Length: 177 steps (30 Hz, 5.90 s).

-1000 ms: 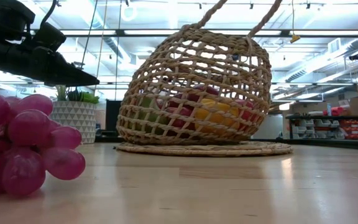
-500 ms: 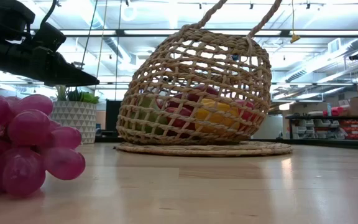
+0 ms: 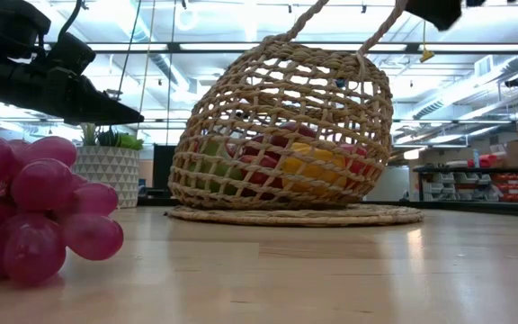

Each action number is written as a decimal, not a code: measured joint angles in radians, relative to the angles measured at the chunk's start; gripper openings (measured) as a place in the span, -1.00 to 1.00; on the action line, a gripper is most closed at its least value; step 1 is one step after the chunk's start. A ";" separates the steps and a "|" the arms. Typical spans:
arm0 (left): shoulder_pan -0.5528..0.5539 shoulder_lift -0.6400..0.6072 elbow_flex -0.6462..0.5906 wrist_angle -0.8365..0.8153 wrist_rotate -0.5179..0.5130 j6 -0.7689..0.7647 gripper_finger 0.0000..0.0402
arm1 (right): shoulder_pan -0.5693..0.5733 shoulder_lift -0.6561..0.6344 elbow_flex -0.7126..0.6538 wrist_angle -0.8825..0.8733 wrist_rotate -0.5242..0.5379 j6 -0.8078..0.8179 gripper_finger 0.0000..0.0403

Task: Build produce basket
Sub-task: Put the red grapes into the brown basket

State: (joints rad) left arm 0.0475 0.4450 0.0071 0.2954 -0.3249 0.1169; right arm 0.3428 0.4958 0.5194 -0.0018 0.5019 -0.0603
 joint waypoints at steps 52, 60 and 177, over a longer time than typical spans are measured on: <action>0.000 0.000 0.000 0.000 0.000 0.000 0.94 | -0.005 -0.490 -0.513 0.285 -0.027 0.004 0.79; 0.000 0.000 0.000 0.000 0.000 0.000 0.94 | -0.005 -0.490 -0.513 0.285 -0.026 0.005 0.79; -0.821 1.521 1.340 -0.981 -0.029 -1.126 0.94 | -0.004 -0.489 -0.513 0.308 -0.025 0.005 0.79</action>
State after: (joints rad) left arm -0.7734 1.9656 1.3472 -0.6852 -0.3536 -1.0096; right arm 0.3386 0.0066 0.0063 0.3061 0.4770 -0.0551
